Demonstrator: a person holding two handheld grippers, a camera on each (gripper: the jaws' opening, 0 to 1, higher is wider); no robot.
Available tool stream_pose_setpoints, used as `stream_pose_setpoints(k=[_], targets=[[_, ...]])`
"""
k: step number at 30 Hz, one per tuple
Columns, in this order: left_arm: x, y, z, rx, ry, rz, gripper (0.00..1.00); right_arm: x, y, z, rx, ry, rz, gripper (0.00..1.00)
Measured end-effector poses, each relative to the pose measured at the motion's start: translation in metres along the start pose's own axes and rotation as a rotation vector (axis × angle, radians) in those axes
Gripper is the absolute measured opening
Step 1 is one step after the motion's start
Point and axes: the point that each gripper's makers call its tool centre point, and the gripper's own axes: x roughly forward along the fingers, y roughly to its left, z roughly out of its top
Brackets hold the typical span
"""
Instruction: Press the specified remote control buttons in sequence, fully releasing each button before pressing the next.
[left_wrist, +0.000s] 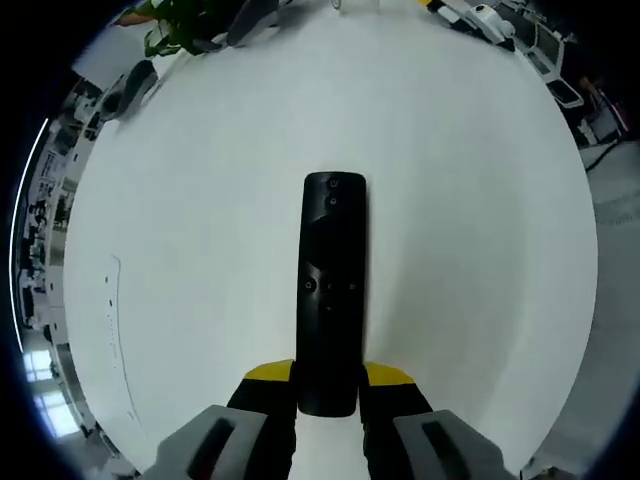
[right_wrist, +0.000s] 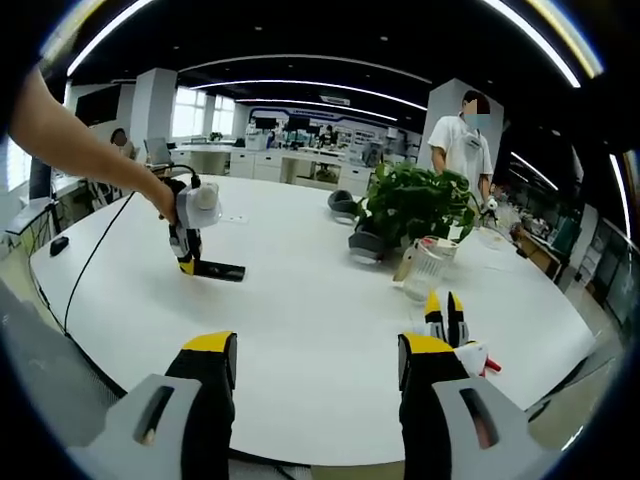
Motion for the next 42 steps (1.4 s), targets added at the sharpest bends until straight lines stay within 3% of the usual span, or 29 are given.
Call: stream_pose_setpoints(k=[12,24,31,42], targets=[[-0.002,-0.021,-0.005,-0.025,-0.018,0.004,0.23,0.0,0.002,0.0,-0.015,-0.001,0.008,0.67],[-0.004,-0.042,-0.01,0.001,-0.019,-0.006,0.23,-0.002,-0.002,0.002,0.0,-0.017,-0.01,0.67],[-0.005,-0.043,-0.01,0.009,-0.008,0.003,0.23,-0.003,-0.003,0.002,0.0,-0.019,-0.015,0.66],[-0.005,-0.051,-0.013,-0.038,-0.029,-0.04,0.23,0.0,0.0,-0.001,-0.02,0.003,-0.01,0.65]])
